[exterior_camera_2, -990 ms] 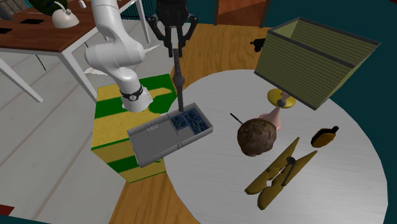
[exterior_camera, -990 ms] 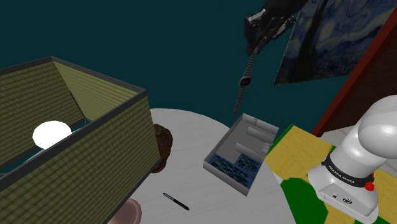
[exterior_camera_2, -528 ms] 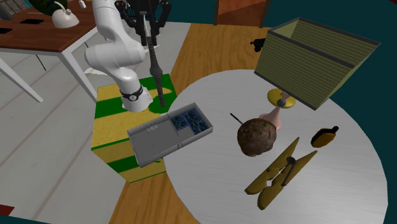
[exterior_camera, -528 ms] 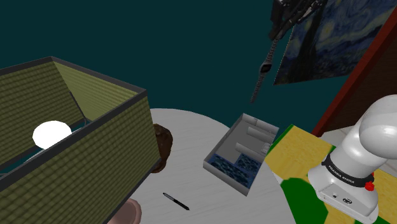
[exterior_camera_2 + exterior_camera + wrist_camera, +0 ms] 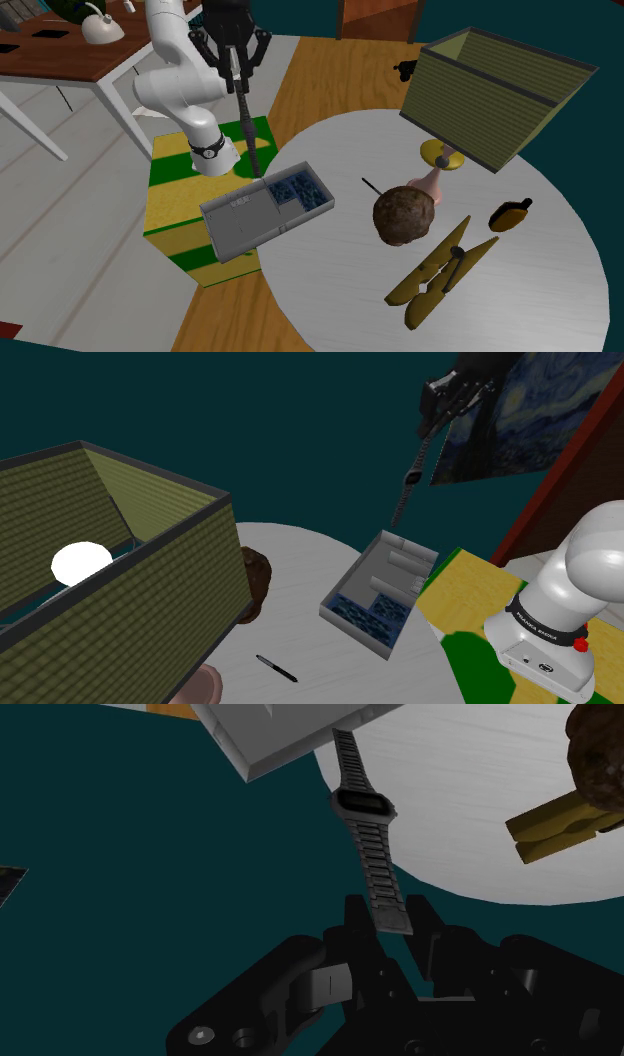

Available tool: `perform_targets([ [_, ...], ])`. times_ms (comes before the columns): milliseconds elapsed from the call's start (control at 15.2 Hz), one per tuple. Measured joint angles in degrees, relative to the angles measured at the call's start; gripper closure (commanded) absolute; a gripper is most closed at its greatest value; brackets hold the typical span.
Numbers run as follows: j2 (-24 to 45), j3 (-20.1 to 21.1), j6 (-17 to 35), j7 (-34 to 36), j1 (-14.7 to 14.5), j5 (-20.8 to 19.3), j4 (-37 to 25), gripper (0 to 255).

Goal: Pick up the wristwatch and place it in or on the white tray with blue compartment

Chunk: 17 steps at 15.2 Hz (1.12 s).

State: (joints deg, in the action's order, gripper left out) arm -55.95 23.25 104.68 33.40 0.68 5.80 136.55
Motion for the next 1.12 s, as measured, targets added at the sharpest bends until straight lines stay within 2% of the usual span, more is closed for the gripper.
perform_targets([
  [1122,-3.37,3.11,10.73,1.78,-2.46,2.69,14.38,255],
])
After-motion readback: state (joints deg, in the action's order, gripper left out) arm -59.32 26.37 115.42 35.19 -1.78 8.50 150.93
